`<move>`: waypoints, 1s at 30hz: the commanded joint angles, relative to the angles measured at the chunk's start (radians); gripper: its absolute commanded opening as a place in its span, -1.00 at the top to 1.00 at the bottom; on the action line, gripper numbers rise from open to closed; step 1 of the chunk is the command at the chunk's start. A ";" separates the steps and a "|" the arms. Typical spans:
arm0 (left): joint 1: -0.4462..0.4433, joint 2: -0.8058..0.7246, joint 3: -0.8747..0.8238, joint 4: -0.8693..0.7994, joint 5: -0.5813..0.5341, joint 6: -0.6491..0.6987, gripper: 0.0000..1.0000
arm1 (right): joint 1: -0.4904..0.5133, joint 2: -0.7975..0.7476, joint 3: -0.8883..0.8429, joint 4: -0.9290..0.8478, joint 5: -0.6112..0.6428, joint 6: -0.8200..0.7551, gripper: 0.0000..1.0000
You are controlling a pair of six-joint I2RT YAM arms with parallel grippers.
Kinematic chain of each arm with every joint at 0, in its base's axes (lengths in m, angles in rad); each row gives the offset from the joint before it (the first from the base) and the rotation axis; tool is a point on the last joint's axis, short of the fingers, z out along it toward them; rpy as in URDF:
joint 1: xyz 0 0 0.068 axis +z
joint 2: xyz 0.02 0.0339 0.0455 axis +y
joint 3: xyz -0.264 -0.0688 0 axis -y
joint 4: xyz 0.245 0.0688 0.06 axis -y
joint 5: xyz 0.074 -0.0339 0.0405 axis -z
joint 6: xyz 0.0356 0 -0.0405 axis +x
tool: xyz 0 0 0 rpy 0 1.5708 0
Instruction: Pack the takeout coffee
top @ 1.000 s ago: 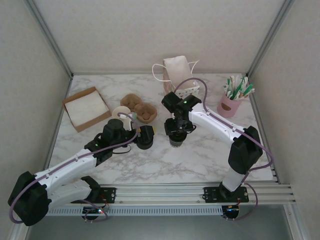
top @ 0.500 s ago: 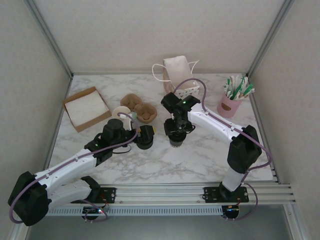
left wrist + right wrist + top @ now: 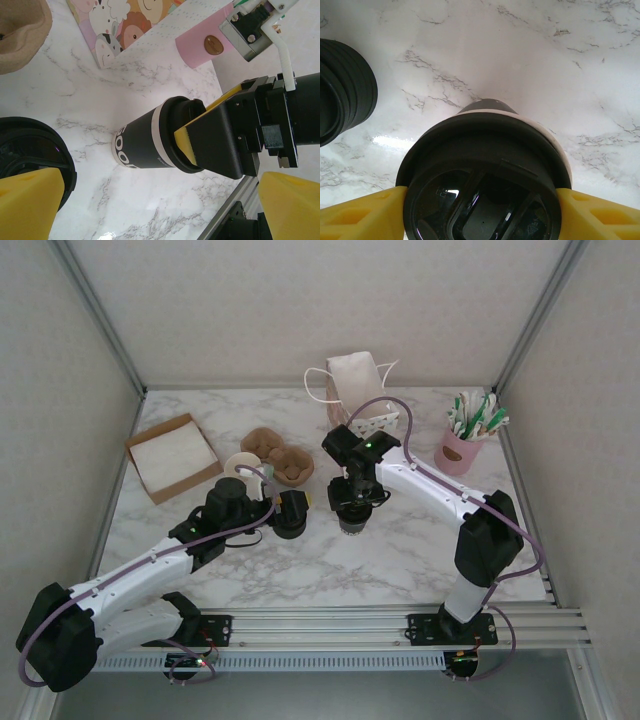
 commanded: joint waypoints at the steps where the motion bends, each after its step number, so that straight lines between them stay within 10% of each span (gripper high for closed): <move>1: 0.011 0.007 -0.010 0.031 0.004 0.011 -0.99 | -0.005 0.005 -0.026 -0.005 0.024 0.000 -0.43; 30: 0.011 0.033 0.001 0.044 0.012 0.010 -0.99 | -0.008 -0.039 -0.008 -0.014 0.013 -0.007 -0.42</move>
